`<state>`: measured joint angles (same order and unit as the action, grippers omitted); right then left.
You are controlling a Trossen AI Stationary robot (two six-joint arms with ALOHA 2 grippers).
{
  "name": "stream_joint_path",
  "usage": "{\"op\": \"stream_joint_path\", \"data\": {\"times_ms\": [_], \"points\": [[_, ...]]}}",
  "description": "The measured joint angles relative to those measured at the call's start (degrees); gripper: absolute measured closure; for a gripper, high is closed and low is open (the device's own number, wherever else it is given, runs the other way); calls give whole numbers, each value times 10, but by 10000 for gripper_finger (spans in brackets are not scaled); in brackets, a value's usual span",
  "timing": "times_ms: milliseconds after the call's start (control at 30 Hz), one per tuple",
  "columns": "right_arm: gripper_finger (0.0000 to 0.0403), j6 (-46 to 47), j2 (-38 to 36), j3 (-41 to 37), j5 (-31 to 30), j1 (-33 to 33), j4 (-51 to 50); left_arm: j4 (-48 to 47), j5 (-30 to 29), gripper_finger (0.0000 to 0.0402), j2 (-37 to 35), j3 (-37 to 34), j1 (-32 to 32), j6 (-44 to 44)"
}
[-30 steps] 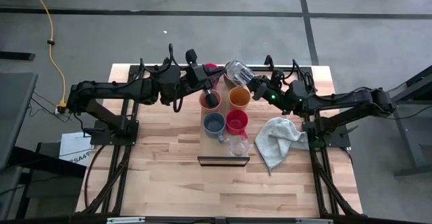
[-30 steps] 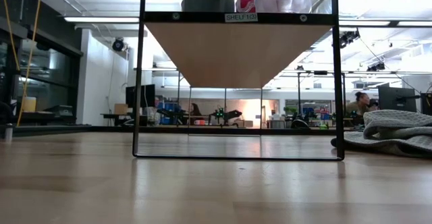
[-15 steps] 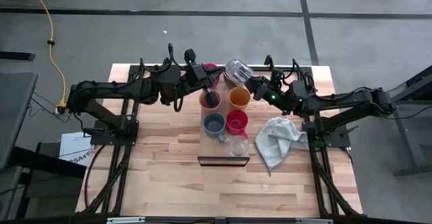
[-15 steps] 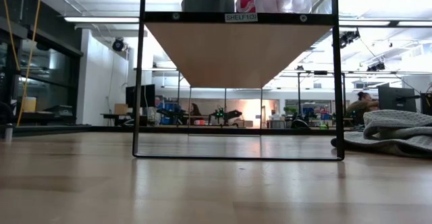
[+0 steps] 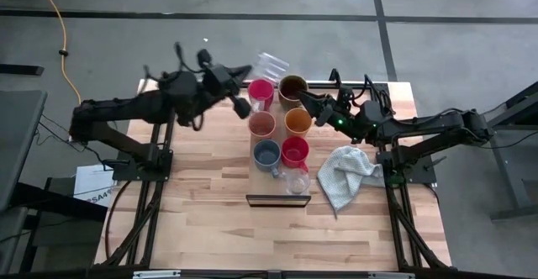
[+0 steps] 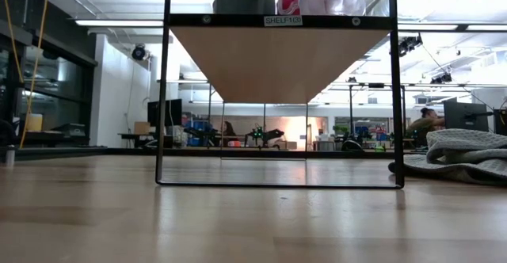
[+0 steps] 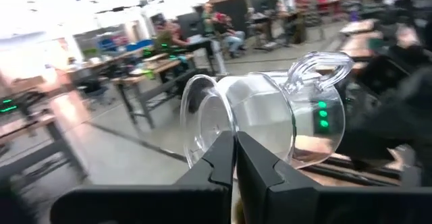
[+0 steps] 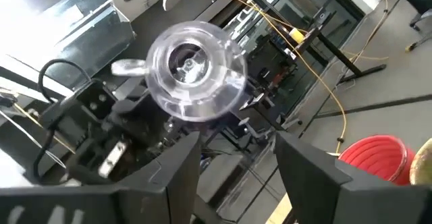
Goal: Stack small to large cups/mugs on shelf
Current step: Put the transparent mug on the shelf
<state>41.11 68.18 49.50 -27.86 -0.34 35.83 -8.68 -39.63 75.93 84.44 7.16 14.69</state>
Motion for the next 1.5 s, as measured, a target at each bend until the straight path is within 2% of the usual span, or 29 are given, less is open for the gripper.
{"op": "stream_joint_path", "data": {"times_ms": [167,367,500,633,767,867,1000,1100,1267,1400,1500], "points": [[218,-31,0,0,13,0,0,-82,-36,401,-67,0,0,-73],[218,-55,0,0,25,0,-2,-231,-50,401,-160,-1,0,-264],[218,-54,0,0,27,0,-11,-292,-43,401,-210,-32,0,-396],[218,-60,0,0,47,-2,-30,-309,17,401,-249,-81,0,-528],[218,-103,0,22,111,-8,-105,-309,112,401,-274,-122,0,-642],[218,-183,4,86,133,-8,-240,-286,157,401,-287,-144,-1,-713],[218,-371,35,201,136,-3,-410,-185,188,401,-294,-158,0,-761],[218,-511,71,279,136,1,-493,-143,195,401,-285,-159,0,-780],[219,-729,139,387,133,14,-545,-154,192,401,-257,-160,0,-817],[219,-841,189,457,103,23,-555,-151,191,401,-227,-160,0,-849],[219,-888,218,503,75,29,-571,-154,189,401,-211,-160,0,-858]]}}
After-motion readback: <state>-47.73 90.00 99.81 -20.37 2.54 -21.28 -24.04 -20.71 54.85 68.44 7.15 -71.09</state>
